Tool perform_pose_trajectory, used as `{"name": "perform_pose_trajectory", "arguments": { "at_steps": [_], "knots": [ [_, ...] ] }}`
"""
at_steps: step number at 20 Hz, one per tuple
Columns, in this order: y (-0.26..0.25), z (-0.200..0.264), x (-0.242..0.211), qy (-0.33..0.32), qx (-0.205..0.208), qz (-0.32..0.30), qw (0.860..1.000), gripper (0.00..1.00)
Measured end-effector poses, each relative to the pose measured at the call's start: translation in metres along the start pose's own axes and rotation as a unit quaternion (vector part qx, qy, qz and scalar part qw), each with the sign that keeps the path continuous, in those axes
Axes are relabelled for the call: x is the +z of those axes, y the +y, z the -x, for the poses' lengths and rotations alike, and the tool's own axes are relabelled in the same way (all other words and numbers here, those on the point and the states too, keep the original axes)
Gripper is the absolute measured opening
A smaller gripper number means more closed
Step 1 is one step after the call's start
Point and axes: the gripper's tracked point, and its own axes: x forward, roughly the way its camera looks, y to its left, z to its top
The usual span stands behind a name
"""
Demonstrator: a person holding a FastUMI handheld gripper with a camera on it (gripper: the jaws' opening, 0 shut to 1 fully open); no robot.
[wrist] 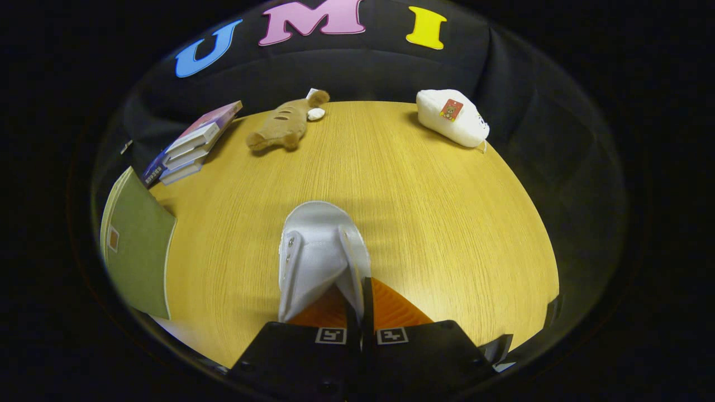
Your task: Open the storage box then place both shoes into the box .Put the left shoe in first, then the right shoe, with the right side of both shoes facing outward in a uniform manner.
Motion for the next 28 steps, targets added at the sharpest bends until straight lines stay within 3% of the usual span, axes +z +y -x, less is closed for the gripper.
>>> {"name": "perform_pose_trajectory", "arguments": {
  "at_steps": [8, 14, 19, 23, 28],
  "knots": [
    [0.063, 0.068, 0.035, 0.002, 0.055, -0.010, 0.998, 0.05],
    [0.173, 0.133, 0.083, -0.014, 0.136, 0.011, 0.991, 0.05],
    [0.272, 0.170, 0.097, 0.016, 0.197, 0.016, 0.980, 0.05],
    [0.336, 0.173, 0.088, 0.065, 0.210, 0.010, 0.976, 0.05],
    [0.385, 0.161, 0.071, 0.102, 0.187, 0.039, 0.976, 0.05]
  ]
}}
